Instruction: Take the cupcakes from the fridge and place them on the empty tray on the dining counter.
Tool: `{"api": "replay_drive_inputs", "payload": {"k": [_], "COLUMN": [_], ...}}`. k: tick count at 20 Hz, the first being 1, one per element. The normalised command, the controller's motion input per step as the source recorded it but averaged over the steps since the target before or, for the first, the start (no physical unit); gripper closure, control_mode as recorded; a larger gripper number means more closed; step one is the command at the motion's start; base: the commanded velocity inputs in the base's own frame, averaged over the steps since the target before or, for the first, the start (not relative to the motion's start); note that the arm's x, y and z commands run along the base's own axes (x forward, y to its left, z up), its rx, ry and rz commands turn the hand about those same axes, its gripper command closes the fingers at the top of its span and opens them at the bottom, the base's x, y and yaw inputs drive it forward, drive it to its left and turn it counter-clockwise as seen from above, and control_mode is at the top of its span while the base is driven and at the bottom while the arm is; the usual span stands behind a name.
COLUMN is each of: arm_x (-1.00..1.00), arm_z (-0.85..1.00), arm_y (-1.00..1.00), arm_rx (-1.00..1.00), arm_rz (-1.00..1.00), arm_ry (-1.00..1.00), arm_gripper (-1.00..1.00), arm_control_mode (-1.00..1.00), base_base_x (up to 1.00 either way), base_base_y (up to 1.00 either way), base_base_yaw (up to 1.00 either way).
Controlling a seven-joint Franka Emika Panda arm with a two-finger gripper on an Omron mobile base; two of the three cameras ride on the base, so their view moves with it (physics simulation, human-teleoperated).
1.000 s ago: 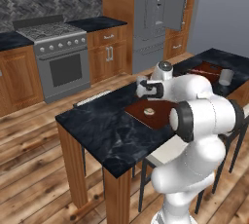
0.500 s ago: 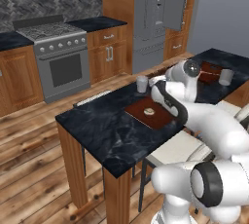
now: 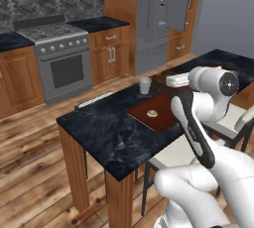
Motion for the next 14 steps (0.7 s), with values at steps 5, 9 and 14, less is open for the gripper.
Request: {"api": "replay_drive_inputs", "payload": {"k": [5,9,14], "arm_x": [-0.99,-0.95,-0.94], "arm_z": [0.19,0.00,0.00], "arm_y": [0.01,0.01,0.00], "arm_rx": [0.00,0.00,0.00], "arm_rz": [0.00,0.00,0.00], "arm_ry": [0.01,0.14,0.16], "arm_gripper": [-1.00,-1.00,-1.00], "arm_control_mode": [-1.00,-1.00,-1.00], "base_base_x": [0.00,0.00,0.00], "base_base_y": [0.00,0.00,0.00], "base_base_yaw": [0.00,0.00,0.00]}}
